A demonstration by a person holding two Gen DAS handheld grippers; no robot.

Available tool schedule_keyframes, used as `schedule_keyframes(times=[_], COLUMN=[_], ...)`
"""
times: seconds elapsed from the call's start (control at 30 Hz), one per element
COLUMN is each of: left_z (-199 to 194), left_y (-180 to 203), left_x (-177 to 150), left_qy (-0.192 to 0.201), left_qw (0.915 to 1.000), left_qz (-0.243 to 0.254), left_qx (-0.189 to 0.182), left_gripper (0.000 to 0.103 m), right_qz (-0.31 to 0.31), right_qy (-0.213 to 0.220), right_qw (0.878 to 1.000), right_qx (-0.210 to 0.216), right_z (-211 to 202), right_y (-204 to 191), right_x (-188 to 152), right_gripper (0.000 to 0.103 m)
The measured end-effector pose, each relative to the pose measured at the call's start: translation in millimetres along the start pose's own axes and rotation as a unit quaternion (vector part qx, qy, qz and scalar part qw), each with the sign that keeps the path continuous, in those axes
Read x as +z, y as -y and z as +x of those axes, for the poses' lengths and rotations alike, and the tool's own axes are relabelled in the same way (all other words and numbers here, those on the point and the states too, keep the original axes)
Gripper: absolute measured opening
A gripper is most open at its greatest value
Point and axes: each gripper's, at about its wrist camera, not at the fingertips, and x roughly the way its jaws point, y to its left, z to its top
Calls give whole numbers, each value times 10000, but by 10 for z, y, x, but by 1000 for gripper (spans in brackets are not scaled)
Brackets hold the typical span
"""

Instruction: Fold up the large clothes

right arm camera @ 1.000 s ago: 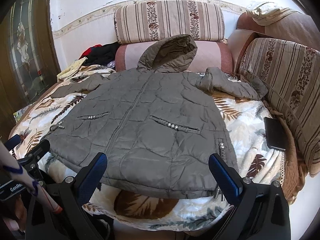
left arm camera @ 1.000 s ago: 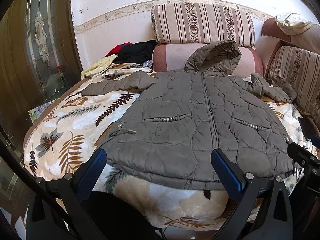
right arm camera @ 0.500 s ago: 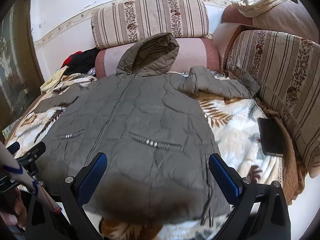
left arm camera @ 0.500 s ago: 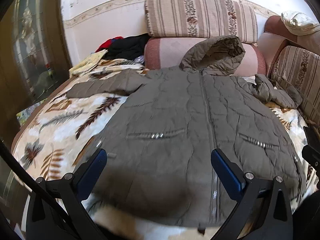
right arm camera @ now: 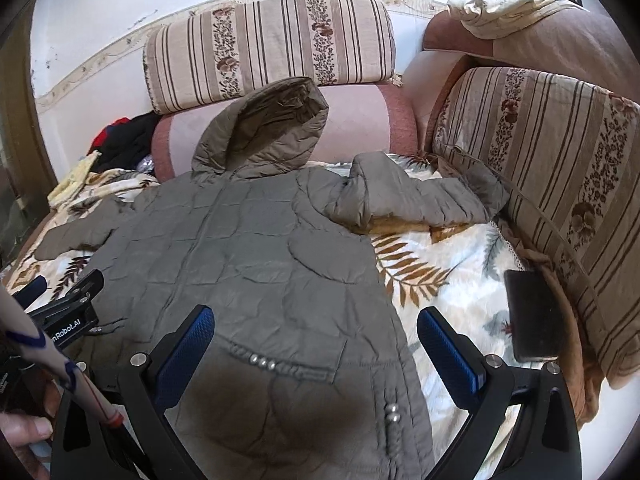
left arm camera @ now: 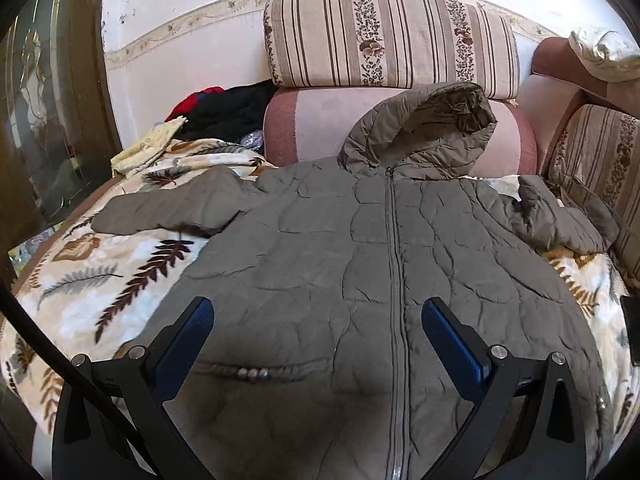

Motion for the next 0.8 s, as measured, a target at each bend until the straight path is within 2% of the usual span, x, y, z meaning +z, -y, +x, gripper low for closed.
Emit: schedule_keyframes(times=[0.23, 0.4, 0.57, 0.7, 0.8], left_z=[413, 699, 780, 763, 764], left_y=[69, 29, -71, -95, -65], left_x=[19, 125, 231, 221, 204], left_qy=[-265, -472, -509, -505, -521], left_qw=[9991, 9982, 9983, 9983, 9980], left_qz=[296, 236, 72, 52, 151], left_qx=[135, 274, 283, 301, 310], left_gripper=[103, 103, 103, 103, 103], right_qz=[46, 301, 437, 864, 1345], right_qy=[-225, -348, -398, -515, -588], right_qw=[9997, 9985, 9955, 9920, 9849], right_qx=[-105, -306, -746, -766, -913], right_z=[356, 556, 682, 812, 917], right_y=[57, 316, 697, 1135, 1553], right_x=[173, 329, 484, 616, 697], right_gripper=[103, 103, 103, 103, 103])
